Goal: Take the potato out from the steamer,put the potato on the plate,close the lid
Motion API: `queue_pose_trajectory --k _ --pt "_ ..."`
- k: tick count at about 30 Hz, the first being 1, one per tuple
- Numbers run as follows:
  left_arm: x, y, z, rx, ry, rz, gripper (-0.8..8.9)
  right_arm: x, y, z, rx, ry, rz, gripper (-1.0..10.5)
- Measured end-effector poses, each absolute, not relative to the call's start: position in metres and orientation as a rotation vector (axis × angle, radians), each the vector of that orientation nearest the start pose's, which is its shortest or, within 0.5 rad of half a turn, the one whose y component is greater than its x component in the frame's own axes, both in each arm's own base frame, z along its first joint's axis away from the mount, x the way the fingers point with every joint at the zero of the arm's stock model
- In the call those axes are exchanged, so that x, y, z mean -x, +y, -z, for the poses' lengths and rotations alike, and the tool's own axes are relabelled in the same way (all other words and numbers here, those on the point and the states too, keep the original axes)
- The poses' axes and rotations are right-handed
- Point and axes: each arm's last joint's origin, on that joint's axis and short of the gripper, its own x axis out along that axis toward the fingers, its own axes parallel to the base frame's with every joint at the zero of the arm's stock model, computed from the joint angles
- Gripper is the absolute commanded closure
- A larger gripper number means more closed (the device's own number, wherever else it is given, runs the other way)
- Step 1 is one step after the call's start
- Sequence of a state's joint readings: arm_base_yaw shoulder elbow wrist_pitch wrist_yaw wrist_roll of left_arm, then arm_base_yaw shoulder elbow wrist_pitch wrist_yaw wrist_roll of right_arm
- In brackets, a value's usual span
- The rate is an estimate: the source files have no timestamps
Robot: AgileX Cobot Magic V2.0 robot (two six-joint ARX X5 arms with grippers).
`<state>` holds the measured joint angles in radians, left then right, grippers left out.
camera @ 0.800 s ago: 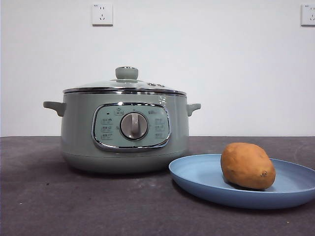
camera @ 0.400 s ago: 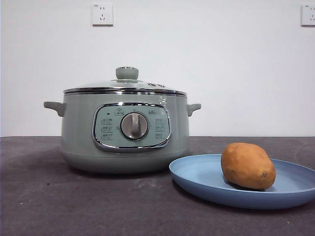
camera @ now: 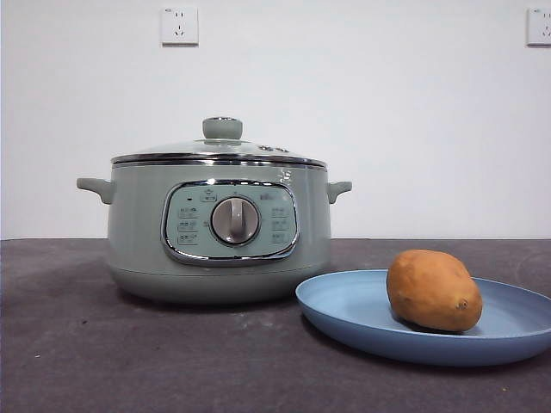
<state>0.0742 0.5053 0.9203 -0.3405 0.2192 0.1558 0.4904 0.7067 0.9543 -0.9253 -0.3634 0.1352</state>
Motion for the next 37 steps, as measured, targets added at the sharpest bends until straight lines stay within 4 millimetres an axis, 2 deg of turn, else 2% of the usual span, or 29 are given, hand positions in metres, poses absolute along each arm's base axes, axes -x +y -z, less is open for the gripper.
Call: queue_pose_trajectory --k 6,12,16,23,26,37 --pt "-0.086 0.002 -0.321 -0.129 -0.077 0.111 8.21 -0.098 0.064 -0.334 -0.078 0.751 -0.771 9.5" --pt "-0.095 0.003 -0.251 -0.089 0.023 0.116 8.21 -0.098 0.064 -0.334 -0.078 0.751 -0.771 9.5" --pt "-0.097 0.003 -0.218 -0.071 0.078 0.117 8.17 -0.098 0.064 -0.334 -0.078 0.751 -0.771 9.5" --pt "-0.095 0.005 -0.179 -0.068 0.111 0.069 8.17 -0.098 0.064 -0.334 -0.078 0.751 -0.771 9.5" --pt "-0.095 0.005 -0.169 -0.067 0.108 0.065 8.17 -0.098 0.064 -0.334 -0.078 0.751 -0.771 9.5" --pt "-0.094 0.005 -0.154 -0.054 0.178 0.068 8.17 -0.098 0.064 -0.334 -0.078 0.751 -0.771 9.5"
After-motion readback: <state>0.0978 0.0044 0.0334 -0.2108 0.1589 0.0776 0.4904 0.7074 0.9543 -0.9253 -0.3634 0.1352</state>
